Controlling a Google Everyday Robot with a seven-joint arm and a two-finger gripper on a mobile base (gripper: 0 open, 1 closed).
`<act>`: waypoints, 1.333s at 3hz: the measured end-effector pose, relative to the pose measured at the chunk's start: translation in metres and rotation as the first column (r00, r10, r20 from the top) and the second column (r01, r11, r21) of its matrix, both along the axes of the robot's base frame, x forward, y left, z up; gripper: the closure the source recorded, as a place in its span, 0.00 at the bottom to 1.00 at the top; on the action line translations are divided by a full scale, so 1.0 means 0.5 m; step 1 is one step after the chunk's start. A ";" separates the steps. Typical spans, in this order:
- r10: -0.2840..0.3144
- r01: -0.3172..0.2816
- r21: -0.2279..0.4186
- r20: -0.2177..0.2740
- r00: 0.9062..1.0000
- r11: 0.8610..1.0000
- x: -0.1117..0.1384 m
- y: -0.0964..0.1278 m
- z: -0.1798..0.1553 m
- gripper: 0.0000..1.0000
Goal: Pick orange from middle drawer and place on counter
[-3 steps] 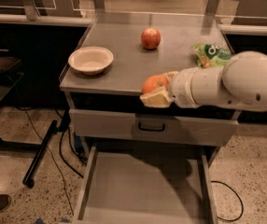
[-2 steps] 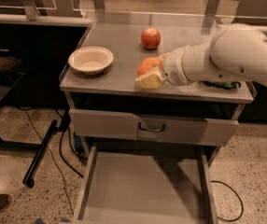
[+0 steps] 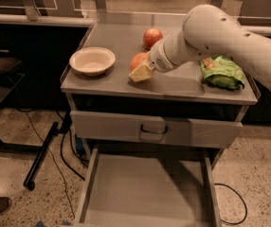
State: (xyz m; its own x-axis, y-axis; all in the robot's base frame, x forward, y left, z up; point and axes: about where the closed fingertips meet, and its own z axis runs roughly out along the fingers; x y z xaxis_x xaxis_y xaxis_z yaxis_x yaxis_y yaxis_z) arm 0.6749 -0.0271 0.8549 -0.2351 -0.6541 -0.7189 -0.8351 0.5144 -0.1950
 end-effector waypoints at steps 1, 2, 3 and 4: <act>0.020 -0.023 -0.059 -0.052 0.998 0.998 0.030 0.010 -0.037 1.00; 0.021 -0.025 -0.067 -0.058 0.998 0.997 0.034 0.010 -0.035 1.00; 0.021 -0.025 -0.067 -0.058 0.998 0.997 0.034 0.010 -0.035 0.84; 0.021 -0.025 -0.067 -0.058 0.998 0.997 0.034 0.010 -0.035 0.60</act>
Offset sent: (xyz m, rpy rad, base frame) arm 0.0386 -0.0026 -0.0334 -0.1592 0.1078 0.0336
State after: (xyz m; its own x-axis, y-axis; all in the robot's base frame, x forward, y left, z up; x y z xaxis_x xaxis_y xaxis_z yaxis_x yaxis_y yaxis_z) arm 0.6920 -0.0220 0.8372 -0.2589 -0.7063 -0.6589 -0.8575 0.4821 -0.1798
